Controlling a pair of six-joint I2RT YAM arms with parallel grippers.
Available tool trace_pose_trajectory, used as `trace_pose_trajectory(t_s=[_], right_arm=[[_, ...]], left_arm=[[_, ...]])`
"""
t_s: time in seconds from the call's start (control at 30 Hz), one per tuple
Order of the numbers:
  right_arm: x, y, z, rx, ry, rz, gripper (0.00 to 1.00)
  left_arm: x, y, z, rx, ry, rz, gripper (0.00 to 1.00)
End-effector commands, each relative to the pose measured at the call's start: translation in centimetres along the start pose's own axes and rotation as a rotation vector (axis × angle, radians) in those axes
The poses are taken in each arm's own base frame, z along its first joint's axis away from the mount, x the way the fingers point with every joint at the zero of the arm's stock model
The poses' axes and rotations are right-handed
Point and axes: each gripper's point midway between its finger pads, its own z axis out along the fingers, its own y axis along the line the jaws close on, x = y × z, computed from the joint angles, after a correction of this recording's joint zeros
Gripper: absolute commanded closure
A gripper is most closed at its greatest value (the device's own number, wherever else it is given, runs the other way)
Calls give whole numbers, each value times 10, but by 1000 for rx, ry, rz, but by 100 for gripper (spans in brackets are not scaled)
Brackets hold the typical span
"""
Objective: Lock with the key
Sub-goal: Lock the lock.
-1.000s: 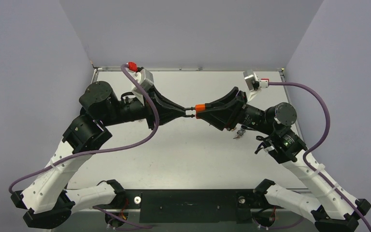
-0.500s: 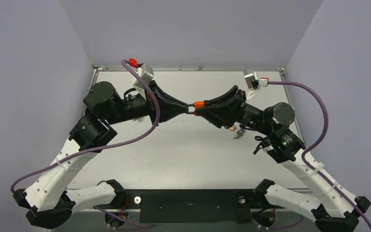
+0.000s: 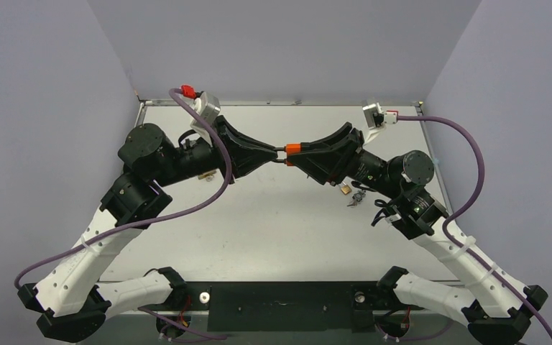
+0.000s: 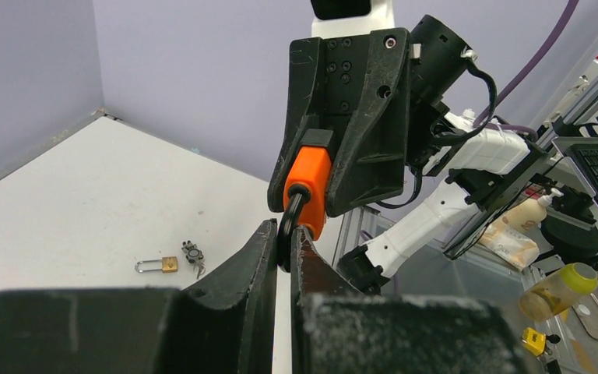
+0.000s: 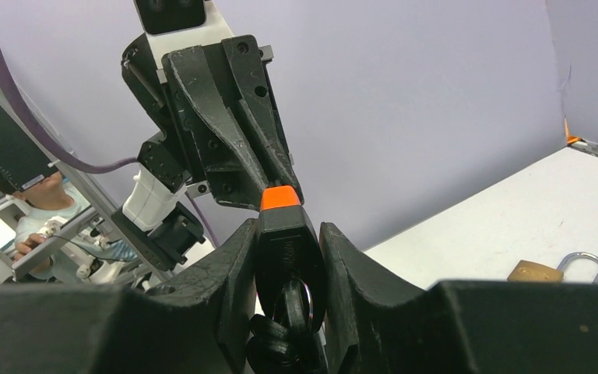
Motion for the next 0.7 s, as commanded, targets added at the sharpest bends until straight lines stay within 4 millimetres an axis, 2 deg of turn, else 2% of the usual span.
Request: trace_pose_trajectory(t_s=[0.0,0.4,0.67], right_arm=[[24,2,18,-41,72,25,100],[40,-2,30,-45,121,38,100],[57,-5,34,-39,169,49,100]], left_arm=[[16,-13,22,93,42,-45,100],[35,-32,36,160,123,-49,100],[23,-38,35,175,94,-33,100]])
